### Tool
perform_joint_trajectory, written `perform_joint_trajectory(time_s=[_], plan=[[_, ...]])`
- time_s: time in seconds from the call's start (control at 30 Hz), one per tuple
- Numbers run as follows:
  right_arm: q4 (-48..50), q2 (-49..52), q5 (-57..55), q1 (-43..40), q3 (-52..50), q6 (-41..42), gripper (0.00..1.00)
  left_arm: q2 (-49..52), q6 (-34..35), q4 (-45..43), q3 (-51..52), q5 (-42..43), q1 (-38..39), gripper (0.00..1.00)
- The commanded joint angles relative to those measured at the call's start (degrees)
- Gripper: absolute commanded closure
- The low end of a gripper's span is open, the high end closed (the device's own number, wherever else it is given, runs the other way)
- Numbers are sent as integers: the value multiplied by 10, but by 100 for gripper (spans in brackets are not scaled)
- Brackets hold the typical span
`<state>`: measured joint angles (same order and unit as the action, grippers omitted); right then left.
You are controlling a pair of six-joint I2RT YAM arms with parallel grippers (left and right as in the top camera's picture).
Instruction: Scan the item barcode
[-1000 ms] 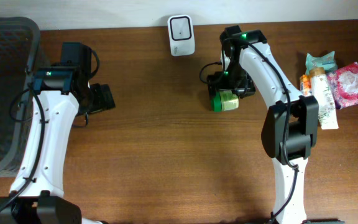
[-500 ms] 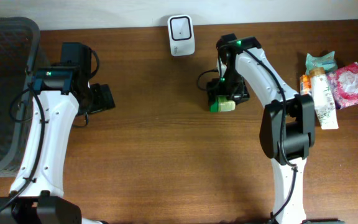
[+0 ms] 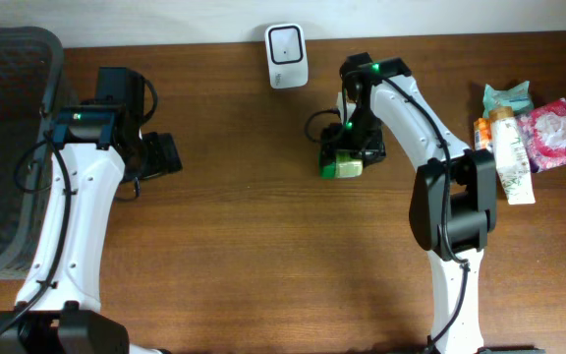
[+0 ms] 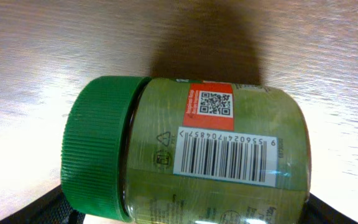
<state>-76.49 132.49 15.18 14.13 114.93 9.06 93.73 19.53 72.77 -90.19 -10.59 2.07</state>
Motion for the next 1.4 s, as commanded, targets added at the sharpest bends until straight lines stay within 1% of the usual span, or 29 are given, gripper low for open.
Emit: perform_joint_trajectory(time_s=[0.0, 0.1, 0.23, 0.4, 0.53, 0.57, 0.6, 0.63, 0.7, 0.73, 0.77, 0.8, 0.9, 1.0, 1.03, 1.1, 1.2, 1.23, 1.33, 1.37], plan=[[-4, -4, 74, -7, 54, 1, 23, -9, 2, -1, 2, -6, -4, 1], [-2, -4, 201, -8, 60, -40, 22, -9, 2, -1, 2, -6, -4, 1], [10, 0, 280, -7, 50, -57, 22, -9, 2, -1, 2, -6, -4, 1], [106, 0, 416, -6, -45, -56, 22, -9, 2, -1, 2, -6, -4, 1], [171, 0, 428, -8, -128, -52, 22, -9, 2, -1, 2, -6, -4, 1], [176, 0, 426, -10, -138, -52, 19, -9, 2, -1, 2, -6, -4, 1], [176, 0, 412, -13, -143, -52, 18, -9, 2, -1, 2, -6, -4, 1], [173, 0, 371, -18, -145, -37, 18, -9, 2, -1, 2, -6, -4, 1], [178, 0, 356, -24, -152, -28, 18, -9, 2, -1, 2, -6, -4, 1], [174, 0, 328, -27, -156, -26, 16, -9, 2, -1, 2, -6, -4, 1], [172, 0, 313, -28, -156, -26, 7, -9, 2, -1, 2, -6, -4, 1], [172, 0, 296, -30, -156, -26, 1, -9, 2, -1, 2, -6, -4, 1], [146, -7, 219, -51, -134, -11, 1, -9, 2, -1, 2, -6, -4, 1], [63, -13, 139, -71, -39, -19, 1, -9, 2, -1, 2, -6, -4, 1], [38, -13, 126, -75, -2, -29, 1, -9, 2, -1, 2, -6, -4, 1], [14, -13, 128, -78, 31, -31, 1, -9, 2, -1, 2, -6, -4, 1], [2, -13, 179, -78, 40, -57, 1, -9, 2, -1, 2, -6, -4, 1], [3, -13, 173, -78, 40, -57, 1, -9, 2, -1, 2, -6, -4, 1], [2, -13, 98, -74, 41, -49, 0, -9, 2, -1, 2, -6, -4, 1], [-5, -13, 45, -68, 54, -35, 0, -9, 2, -1, 2, -6, -4, 1]])
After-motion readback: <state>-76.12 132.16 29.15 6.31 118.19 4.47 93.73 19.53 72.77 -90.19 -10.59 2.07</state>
